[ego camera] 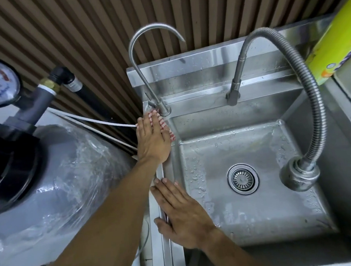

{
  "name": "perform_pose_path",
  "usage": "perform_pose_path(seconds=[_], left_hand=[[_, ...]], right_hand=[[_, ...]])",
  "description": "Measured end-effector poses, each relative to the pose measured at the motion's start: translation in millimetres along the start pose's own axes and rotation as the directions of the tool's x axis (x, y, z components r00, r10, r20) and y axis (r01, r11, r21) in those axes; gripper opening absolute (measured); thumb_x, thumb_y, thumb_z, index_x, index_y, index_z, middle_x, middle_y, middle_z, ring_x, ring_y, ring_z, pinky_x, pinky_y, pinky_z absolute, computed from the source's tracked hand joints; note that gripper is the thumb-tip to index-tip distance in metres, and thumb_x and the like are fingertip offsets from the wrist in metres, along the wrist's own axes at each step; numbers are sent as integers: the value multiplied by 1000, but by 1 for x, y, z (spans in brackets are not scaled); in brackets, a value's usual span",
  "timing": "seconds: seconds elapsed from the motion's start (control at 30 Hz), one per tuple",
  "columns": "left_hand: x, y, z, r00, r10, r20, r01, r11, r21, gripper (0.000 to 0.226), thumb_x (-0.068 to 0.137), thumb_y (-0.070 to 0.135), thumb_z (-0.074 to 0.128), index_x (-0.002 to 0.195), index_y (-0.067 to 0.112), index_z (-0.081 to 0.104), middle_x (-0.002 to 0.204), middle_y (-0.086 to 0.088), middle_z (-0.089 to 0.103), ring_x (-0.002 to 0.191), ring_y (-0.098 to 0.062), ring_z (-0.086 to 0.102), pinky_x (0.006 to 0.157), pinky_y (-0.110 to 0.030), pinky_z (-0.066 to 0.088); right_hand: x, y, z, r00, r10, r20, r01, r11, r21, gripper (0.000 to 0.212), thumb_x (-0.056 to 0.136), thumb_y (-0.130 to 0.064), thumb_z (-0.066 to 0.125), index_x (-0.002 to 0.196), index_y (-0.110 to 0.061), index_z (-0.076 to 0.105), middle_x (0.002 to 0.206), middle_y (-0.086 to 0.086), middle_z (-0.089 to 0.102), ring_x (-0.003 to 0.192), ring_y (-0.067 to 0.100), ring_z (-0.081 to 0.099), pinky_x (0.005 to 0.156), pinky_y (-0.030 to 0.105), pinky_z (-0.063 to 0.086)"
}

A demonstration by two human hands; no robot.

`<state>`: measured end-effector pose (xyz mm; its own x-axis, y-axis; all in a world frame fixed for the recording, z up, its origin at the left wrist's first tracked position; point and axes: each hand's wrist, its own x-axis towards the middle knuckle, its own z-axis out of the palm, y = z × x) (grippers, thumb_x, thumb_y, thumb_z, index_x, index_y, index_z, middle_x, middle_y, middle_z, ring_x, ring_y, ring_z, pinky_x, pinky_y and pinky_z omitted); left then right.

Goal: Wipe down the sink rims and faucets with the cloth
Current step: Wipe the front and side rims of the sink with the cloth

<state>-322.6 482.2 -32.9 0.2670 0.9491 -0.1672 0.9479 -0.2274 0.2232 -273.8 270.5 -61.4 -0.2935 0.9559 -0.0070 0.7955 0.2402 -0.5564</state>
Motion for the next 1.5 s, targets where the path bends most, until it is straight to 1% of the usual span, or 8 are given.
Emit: perform_pose_path(seconds=[0.27,0.43,0.57,0.73,0.83,1.07,1.2,1.5], left_hand=[[35,3,-7,1000,22,16,-24,997,74,63,108,44,16,163,13,9,170,-12,-10,156,-31,-14,127,-44,-7],[41,-7,-11,996,78,48,-80,997,24,63,109,44,18,163,13,8,170,-9,-14,156,-27,-18,126,-42,-9],[28,0,-3,1000,18,-15,-17,999,38,62,109,39,19,163,13,4,171,-11,-10,157,-29,-13,127,-42,-9],[32,0,-5,1000,10,3,-10,1000,19,63,108,39,18,163,13,2,171,-11,-10,156,-30,-13,127,-43,-6],[44,1,-11,998,29,48,-32,997,66,63,108,38,18,162,10,1,170,-13,-13,156,-32,-15,127,-46,-7],[51,-6,-25,980,106,171,-125,987,102,67,109,41,18,161,9,-8,167,-13,-23,154,-30,-24,126,-45,-12],[45,-10,-21,981,134,143,-150,983,105,66,109,41,19,162,10,-2,168,-12,-20,154,-29,-22,126,-44,-12],[4,-8,-2,997,73,27,-74,997,6,64,106,36,24,164,17,3,171,-7,-12,156,-25,-16,126,-39,-10]], right_hand=[[1,1,6,996,3,-91,0,999,35,75,101,-48,43,164,-16,18,173,-1,6,159,15,0,128,41,18],[-1,1,6,996,1,-88,1,1000,25,75,101,-48,43,164,-17,17,173,-2,5,159,14,-1,128,41,16],[-1,0,9,991,4,-131,0,999,35,75,99,-46,46,163,-15,23,172,0,10,159,16,3,128,41,18],[-2,-2,8,993,43,-114,-42,999,9,85,100,-50,43,164,-8,8,173,6,-4,159,20,-5,128,42,16],[-4,-5,10,986,108,-130,-101,993,58,87,100,-52,42,163,-6,4,173,7,-7,159,21,-8,129,41,12],[-3,-3,10,989,110,-96,-107,994,34,74,109,-53,25,164,-10,1,172,2,-8,158,17,-12,129,40,8],[-5,-4,9,988,122,-98,-120,992,28,72,109,-51,27,164,-11,5,173,2,-6,159,17,-10,129,38,5],[-5,-9,11,980,150,-132,-147,988,38,73,108,-51,30,164,-10,7,173,3,-3,159,17,-7,128,37,7]])
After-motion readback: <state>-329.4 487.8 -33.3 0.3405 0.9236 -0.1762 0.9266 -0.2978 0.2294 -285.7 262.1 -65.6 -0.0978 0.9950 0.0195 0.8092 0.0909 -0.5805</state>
